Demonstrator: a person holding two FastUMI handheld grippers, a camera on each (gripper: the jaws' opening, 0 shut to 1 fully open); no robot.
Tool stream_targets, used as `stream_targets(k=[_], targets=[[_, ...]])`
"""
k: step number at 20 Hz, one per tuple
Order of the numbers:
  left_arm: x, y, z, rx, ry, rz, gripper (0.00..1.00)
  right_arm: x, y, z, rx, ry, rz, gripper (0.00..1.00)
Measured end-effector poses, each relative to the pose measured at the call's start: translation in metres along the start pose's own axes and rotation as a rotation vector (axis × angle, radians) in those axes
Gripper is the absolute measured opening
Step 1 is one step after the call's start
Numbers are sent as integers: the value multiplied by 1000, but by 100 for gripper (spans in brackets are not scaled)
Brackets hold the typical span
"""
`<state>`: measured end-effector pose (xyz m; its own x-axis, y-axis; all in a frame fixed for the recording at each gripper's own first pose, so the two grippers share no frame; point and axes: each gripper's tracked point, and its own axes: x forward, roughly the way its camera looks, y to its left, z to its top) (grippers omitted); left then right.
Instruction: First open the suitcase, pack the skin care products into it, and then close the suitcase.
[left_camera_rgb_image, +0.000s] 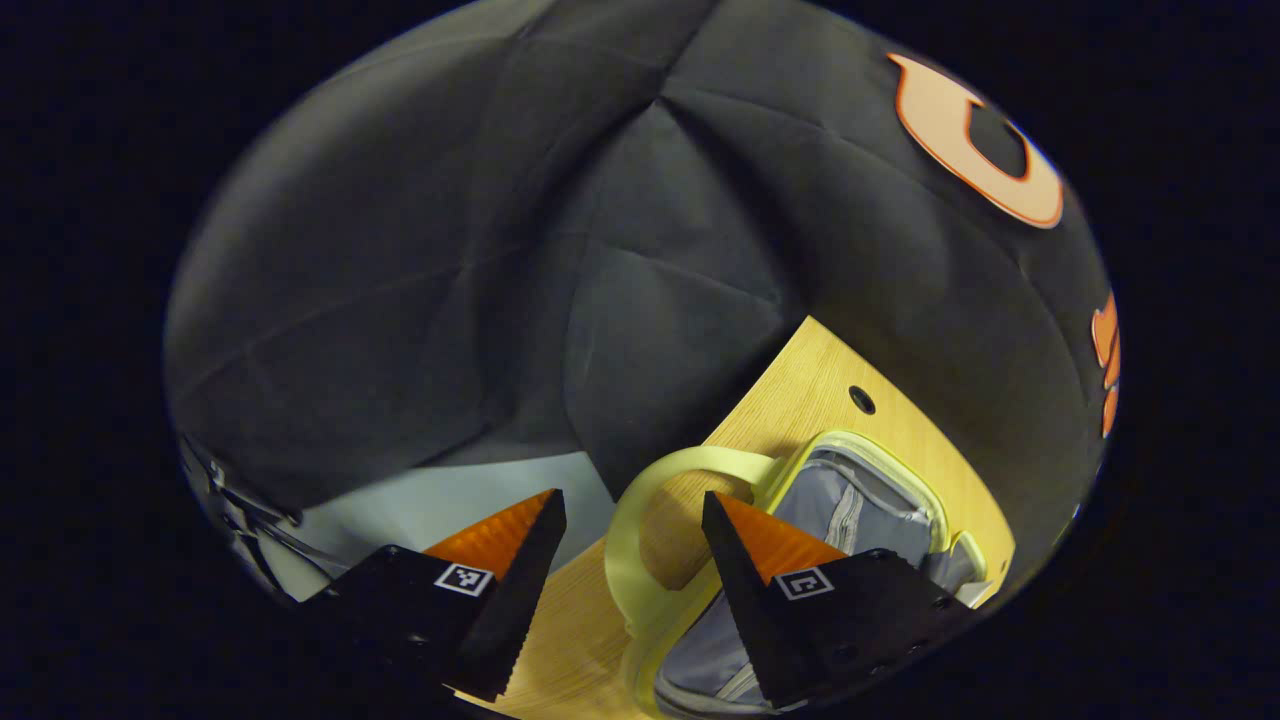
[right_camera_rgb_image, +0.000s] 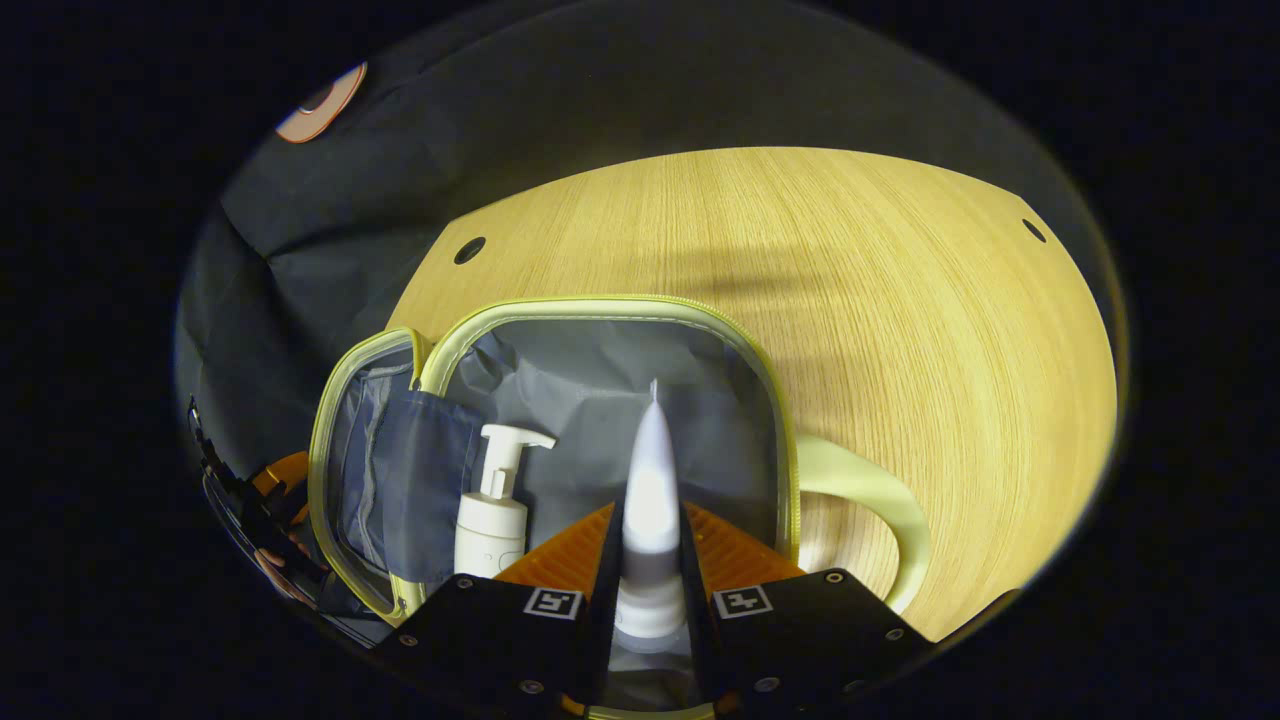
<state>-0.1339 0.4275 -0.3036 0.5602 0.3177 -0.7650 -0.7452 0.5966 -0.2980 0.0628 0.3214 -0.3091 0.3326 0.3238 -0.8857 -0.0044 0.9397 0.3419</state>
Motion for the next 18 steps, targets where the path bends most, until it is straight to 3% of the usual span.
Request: stream_targets(k=[4,5,6,7,8,9,10,11,12,13,14,18], targets=[[7,22,10,-75,80,-40,87,-7,8,1,3,-25,39,46],[13,22,6,-73,96,-47,82,-12,12,2,5,-32,57,51],[14,25,0,-72,125,-54,66,-16,13,4,9,-51,70,60],[16,21,-10,-81,152,-48,50,-21,12,7,9,-73,76,59],[23,23,-10,-70,151,-37,34,-27,11,10,1,-100,80,70],[21,20,-10,-62,151,-41,30,-34,8,14,-19,-134,80,72],[19,22,-9,-39,151,-30,34,-42,1,22,-52,-184,62,72],[12,18,-7,-29,154,-38,34,-51,-3,31,-87,-240,51,82],[11,13,-5,-19,146,-60,20,-61,-10,40,-123,-296,28,88],[10,11,-2,-8,140,-66,19,-72,-19,46,-156,-346,1,90],[4,8,-3,23,147,-77,13,-85,-25,54,-181,-396,-15,93],[-23,-7,15,140,62,-83,12,-131,-38,82,-229,-590,-56,94]])
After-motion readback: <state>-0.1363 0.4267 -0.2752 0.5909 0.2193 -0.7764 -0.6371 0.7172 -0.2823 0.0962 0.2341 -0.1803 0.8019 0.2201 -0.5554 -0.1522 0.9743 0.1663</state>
